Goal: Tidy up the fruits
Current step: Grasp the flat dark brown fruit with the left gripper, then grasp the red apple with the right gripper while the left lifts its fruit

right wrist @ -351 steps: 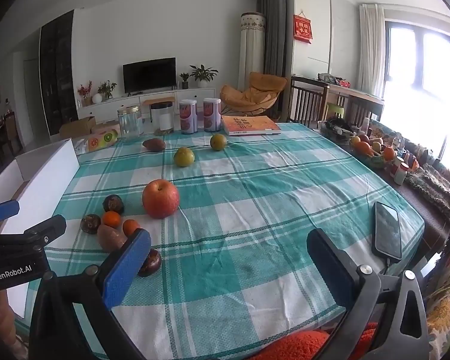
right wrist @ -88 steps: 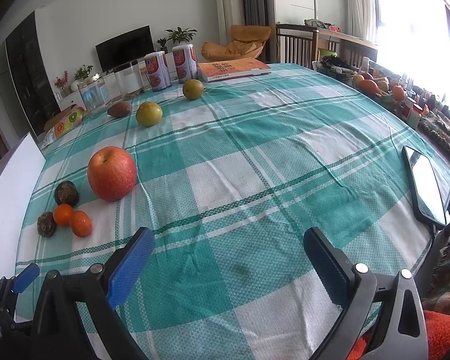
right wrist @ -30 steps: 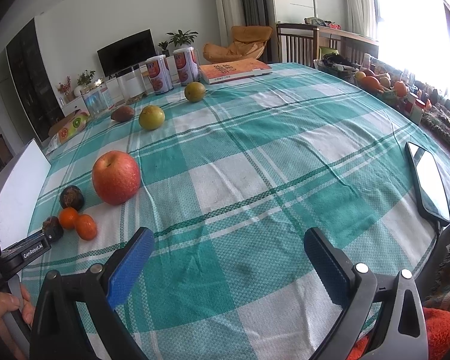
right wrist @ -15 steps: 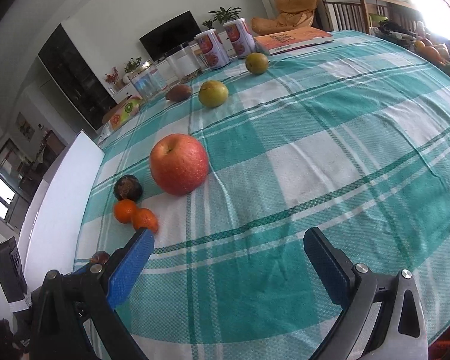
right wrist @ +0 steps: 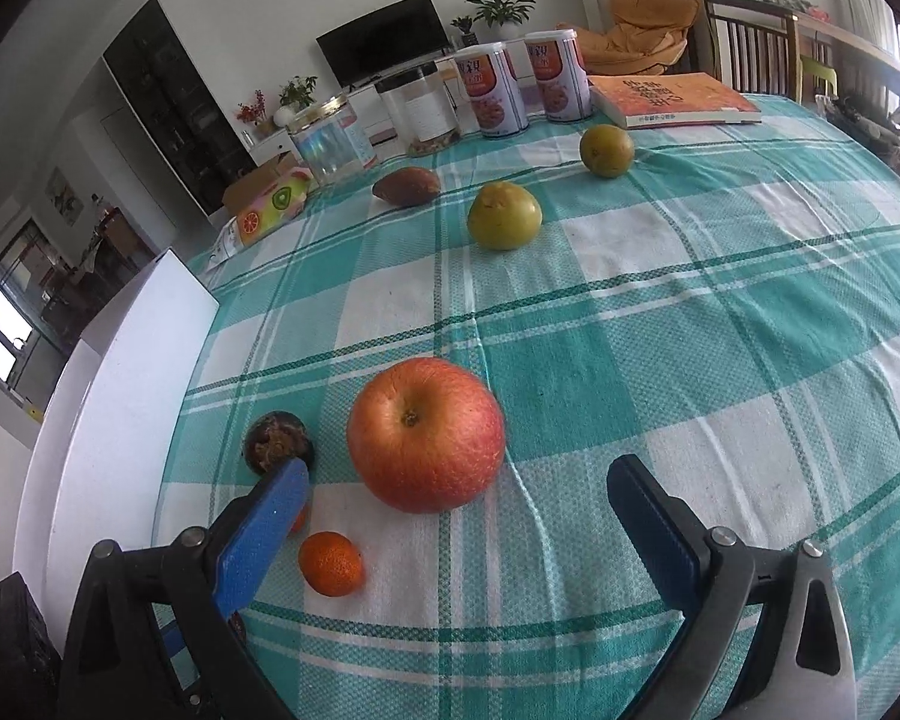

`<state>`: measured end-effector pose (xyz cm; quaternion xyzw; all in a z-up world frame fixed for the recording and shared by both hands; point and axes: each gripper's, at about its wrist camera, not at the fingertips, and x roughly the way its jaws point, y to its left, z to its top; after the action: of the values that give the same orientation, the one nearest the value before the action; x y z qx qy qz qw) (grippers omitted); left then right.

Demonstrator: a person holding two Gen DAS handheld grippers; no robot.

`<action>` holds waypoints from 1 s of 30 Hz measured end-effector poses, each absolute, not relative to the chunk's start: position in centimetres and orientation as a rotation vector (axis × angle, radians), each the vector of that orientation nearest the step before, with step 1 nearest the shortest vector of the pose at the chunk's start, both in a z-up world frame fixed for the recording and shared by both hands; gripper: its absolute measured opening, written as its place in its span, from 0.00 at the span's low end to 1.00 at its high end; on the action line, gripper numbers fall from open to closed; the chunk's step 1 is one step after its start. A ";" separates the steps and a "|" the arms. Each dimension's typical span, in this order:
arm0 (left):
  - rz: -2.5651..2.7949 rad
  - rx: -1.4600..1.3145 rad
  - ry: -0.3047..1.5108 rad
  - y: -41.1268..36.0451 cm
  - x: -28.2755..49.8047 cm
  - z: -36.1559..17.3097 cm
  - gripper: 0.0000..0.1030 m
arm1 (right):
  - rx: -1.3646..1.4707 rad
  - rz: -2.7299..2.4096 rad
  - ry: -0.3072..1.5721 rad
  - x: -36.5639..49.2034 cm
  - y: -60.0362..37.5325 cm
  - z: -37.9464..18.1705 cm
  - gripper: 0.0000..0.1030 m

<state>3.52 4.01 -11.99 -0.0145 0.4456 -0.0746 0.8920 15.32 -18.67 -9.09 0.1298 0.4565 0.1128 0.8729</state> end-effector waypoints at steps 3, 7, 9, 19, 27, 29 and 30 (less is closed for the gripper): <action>-0.152 -0.015 0.920 3.7 3.5 -12.0 0.47 | 0.242 0.256 0.998 16.7 -17.3 -10.0 0.97; -0.162 -0.040 0.930 4.0 3.6 -11.9 0.47 | 0.193 0.258 1.006 18.0 -15.4 -10.7 0.88; -0.166 -0.047 0.934 4.0 3.5 -11.9 0.47 | 0.167 0.247 1.029 18.3 -14.9 -10.8 0.68; -0.267 -0.146 0.882 3.5 2.5 -8.4 0.47 | 0.453 0.248 0.965 13.6 -22.4 -7.5 0.67; -0.380 -0.263 0.835 4.4 0.1 -2.3 0.47 | 0.550 0.320 0.994 10.3 -22.9 -5.9 0.67; -0.384 -0.289 0.798 6.1 -0.8 0.2 0.47 | 0.561 0.411 0.964 9.6 -20.6 -3.7 0.67; -0.373 -0.298 0.779 7.3 -1.3 1.4 0.47 | 0.562 0.462 0.950 9.3 -19.1 -2.4 0.67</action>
<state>-1.31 7.31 1.39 -0.1441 0.3762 -0.1801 0.8974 9.32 -19.08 -2.42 0.2646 0.4470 0.2177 0.8263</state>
